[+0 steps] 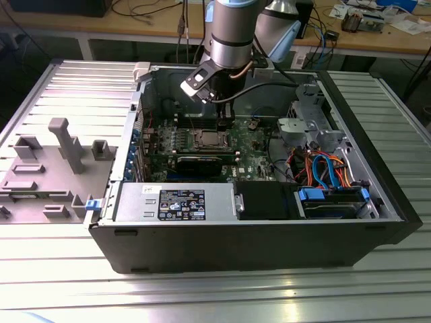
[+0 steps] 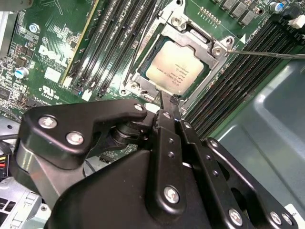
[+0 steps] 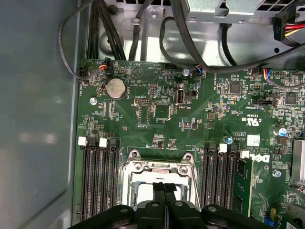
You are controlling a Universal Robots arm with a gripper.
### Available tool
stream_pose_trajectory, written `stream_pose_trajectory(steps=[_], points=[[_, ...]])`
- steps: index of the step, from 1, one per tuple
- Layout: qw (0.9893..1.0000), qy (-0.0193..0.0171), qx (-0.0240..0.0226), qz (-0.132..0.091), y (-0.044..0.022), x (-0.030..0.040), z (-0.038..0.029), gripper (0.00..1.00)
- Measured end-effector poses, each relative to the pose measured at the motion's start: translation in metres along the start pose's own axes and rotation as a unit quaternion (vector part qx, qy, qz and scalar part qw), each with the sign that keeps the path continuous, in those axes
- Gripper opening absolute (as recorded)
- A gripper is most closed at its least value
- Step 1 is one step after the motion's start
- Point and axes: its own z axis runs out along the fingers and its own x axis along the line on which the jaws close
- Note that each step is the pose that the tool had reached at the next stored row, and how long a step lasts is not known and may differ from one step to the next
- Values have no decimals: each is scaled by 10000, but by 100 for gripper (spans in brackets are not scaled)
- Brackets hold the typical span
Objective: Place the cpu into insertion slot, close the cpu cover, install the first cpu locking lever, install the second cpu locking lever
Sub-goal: 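Close the cpu cover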
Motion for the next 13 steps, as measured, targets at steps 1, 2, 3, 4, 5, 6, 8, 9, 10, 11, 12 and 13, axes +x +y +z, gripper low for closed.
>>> stream_pose_trajectory(steps=[1, 2, 3, 4, 5, 6, 8, 9, 10, 11, 12, 13], points=[[10000, 0, 0, 0, 0, 0, 0, 11], [10000, 0, 0, 0, 0, 0, 0, 11], [10000, 0, 0, 0, 0, 0, 0, 11], [10000, 0, 0, 0, 0, 0, 0, 11], [10000, 0, 0, 0, 0, 0, 0, 11], [10000, 0, 0, 0, 0, 0, 0, 11], [10000, 0, 0, 0, -41, 2, 7, 11], [10000, 0, 0, 0, -96, 5, 23, 11], [10000, -1, 1, 0, -115, 6, 26, 11], [10000, 0, 0, -1, -116, 6, 27, 11], [10000, 0, 0, 0, -118, 6, 28, 11], [10000, 0, 0, 0, -121, 7, 28, 11]])
